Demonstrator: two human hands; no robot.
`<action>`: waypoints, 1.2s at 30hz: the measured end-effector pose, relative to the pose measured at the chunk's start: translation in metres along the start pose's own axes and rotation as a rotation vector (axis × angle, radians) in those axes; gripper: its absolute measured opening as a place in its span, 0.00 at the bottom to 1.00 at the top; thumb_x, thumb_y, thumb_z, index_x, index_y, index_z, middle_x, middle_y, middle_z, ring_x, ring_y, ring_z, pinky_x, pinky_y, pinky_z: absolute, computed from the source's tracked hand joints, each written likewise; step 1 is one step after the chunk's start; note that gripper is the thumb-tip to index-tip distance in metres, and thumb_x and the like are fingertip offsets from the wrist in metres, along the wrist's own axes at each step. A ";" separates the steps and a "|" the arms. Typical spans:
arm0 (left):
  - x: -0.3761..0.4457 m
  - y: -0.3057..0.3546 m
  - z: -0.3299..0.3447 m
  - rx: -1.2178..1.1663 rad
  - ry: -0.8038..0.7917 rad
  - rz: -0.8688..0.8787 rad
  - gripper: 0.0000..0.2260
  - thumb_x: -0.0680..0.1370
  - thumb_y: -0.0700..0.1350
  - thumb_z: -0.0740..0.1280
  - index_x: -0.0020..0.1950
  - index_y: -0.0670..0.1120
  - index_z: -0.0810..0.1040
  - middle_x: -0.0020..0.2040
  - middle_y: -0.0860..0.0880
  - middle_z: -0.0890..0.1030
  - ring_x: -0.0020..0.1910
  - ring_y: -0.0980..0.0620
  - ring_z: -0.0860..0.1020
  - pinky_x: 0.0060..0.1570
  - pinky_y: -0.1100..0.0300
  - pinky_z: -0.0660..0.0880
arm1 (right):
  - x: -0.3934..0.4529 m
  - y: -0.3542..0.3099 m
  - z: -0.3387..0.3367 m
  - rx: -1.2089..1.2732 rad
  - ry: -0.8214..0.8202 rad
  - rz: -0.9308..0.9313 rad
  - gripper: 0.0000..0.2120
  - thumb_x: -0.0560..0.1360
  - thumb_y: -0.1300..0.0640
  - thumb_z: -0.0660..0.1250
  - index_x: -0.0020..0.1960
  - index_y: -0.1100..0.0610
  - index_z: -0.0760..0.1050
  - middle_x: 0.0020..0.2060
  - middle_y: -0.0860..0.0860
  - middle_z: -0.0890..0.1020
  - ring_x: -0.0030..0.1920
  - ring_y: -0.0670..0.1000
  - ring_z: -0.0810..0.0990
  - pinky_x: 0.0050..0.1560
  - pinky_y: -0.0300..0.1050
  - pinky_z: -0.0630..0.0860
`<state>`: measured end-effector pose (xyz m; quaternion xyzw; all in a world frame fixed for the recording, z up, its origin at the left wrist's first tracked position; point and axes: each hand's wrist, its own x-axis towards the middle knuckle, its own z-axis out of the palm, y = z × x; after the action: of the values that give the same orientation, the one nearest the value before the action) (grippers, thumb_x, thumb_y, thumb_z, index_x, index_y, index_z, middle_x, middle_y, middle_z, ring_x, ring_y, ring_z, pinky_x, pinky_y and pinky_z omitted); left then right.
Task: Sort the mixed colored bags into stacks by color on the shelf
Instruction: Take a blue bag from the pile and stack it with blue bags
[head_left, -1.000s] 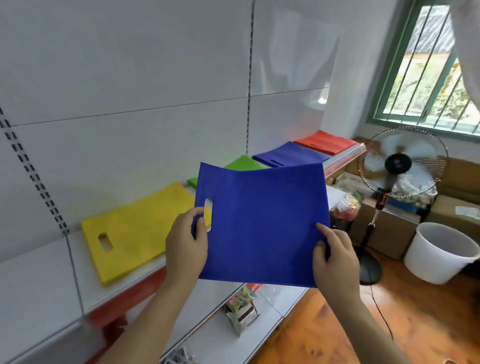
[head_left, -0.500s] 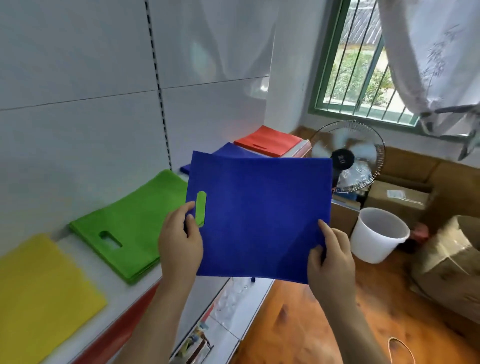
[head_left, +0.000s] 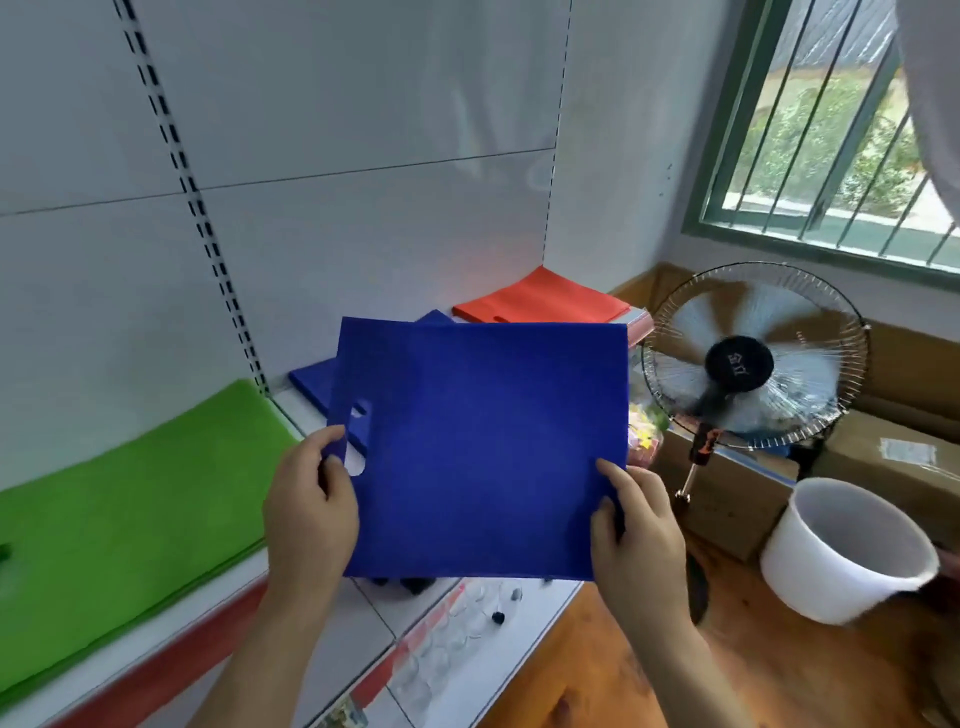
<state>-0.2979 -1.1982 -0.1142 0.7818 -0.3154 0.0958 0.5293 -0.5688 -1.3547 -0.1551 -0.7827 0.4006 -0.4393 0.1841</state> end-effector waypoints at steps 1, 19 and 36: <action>0.001 0.003 0.005 0.020 0.023 -0.018 0.14 0.84 0.36 0.62 0.66 0.48 0.80 0.55 0.54 0.80 0.51 0.53 0.78 0.49 0.64 0.71 | 0.014 0.007 0.002 0.016 -0.031 -0.017 0.19 0.82 0.65 0.64 0.73 0.57 0.76 0.63 0.46 0.76 0.58 0.47 0.77 0.58 0.42 0.77; 0.069 -0.010 0.080 0.221 0.224 -0.267 0.11 0.82 0.38 0.67 0.64 0.42 0.82 0.60 0.49 0.81 0.54 0.53 0.79 0.55 0.59 0.73 | 0.213 0.038 0.137 0.145 -0.289 -0.247 0.17 0.82 0.64 0.62 0.68 0.55 0.79 0.64 0.43 0.78 0.61 0.49 0.78 0.60 0.49 0.78; 0.087 -0.025 0.125 0.955 -0.011 -0.471 0.16 0.83 0.48 0.64 0.67 0.41 0.79 0.62 0.45 0.80 0.58 0.43 0.78 0.61 0.48 0.76 | 0.293 0.050 0.218 -0.120 -0.765 -0.415 0.24 0.83 0.53 0.63 0.77 0.62 0.70 0.71 0.56 0.75 0.69 0.59 0.74 0.70 0.55 0.73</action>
<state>-0.2373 -1.3370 -0.1440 0.9859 -0.0555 0.1032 0.1198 -0.3241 -1.6300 -0.1475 -0.9622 0.1628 -0.1214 0.1814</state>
